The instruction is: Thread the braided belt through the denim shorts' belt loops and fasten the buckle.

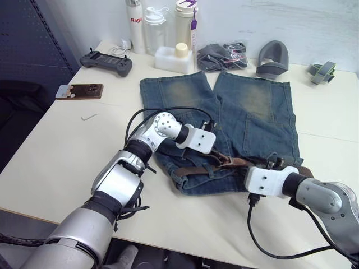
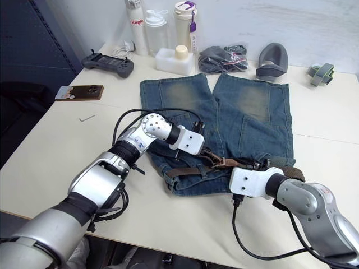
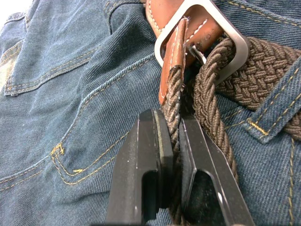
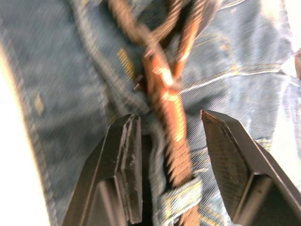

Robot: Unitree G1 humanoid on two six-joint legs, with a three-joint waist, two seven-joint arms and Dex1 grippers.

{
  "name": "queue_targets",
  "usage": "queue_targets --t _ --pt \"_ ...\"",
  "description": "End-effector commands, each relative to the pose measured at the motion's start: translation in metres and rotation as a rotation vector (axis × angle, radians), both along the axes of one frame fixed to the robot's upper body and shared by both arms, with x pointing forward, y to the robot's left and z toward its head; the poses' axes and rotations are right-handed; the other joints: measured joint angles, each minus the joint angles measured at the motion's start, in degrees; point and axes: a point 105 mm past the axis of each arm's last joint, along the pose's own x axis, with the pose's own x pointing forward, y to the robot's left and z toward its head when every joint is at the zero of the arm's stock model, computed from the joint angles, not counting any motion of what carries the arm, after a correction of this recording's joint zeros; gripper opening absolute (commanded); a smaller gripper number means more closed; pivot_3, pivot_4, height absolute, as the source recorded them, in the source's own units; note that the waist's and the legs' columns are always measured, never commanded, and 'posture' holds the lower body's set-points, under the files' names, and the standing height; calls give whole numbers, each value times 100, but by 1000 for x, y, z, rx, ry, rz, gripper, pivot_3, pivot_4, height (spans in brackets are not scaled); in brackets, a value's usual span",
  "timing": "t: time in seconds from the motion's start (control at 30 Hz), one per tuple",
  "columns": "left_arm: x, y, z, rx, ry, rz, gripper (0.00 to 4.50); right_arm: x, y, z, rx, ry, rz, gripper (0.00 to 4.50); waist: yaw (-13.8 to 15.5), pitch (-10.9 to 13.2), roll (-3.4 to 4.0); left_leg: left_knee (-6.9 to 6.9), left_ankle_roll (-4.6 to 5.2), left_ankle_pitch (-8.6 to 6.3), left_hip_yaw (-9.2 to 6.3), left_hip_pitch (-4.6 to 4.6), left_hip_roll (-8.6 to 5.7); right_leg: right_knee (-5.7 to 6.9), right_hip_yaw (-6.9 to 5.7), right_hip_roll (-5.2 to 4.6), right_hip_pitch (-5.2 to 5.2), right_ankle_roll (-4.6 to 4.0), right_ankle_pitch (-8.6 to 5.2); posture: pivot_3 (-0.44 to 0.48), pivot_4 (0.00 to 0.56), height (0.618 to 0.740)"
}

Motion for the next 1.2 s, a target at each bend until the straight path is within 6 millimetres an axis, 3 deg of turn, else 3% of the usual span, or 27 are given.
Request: queue_targets --t 0.03,0.17,0.47,0.57,0.67,1.0,1.2 --pt "1 -2 12 -34 -19 -4 0 9 -11 8 -48 -86 -31 2293 -10 0 0 1 0 0 1 1 0 3 0 0 0 0 0 0 150 656" --pt "1 -3 12 -41 -15 -1 0 9 -7 -1 -70 -89 -3 2293 -14 0 0 5 0 0 4 0 0 12 2 -1 -5 0 0 0 150 656" --pt "5 0 11 -20 -30 20 0 13 15 1 9 -144 49 2293 -20 0 0 13 0 0 10 -1 -1 28 2 -3 -14 0 0 0 150 656" --pt "7 2 8 5 -57 28 0 14 13 -4 12 -132 34 1464 -22 0 0 13 0 0 14 -1 -1 38 1 -4 -15 0 0 0 150 656" --pt "9 3 9 17 -79 34 0 17 12 0 48 -143 12 24 -36 0 0 14 0 0 16 0 0 38 2 -3 -17 0 0 0 150 656" --pt "16 5 19 9 -98 78 0 27 10 20 189 -227 -94 24 -136 0 0 27 0 0 19 -1 -1 76 4 -6 -22 0 -1 0 150 656" --pt "13 3 14 -19 -29 90 0 29 20 25 183 -269 -64 24 -139 0 0 38 0 0 26 -14 -1 98 7 -9 -47 -1 -1 0 150 656"
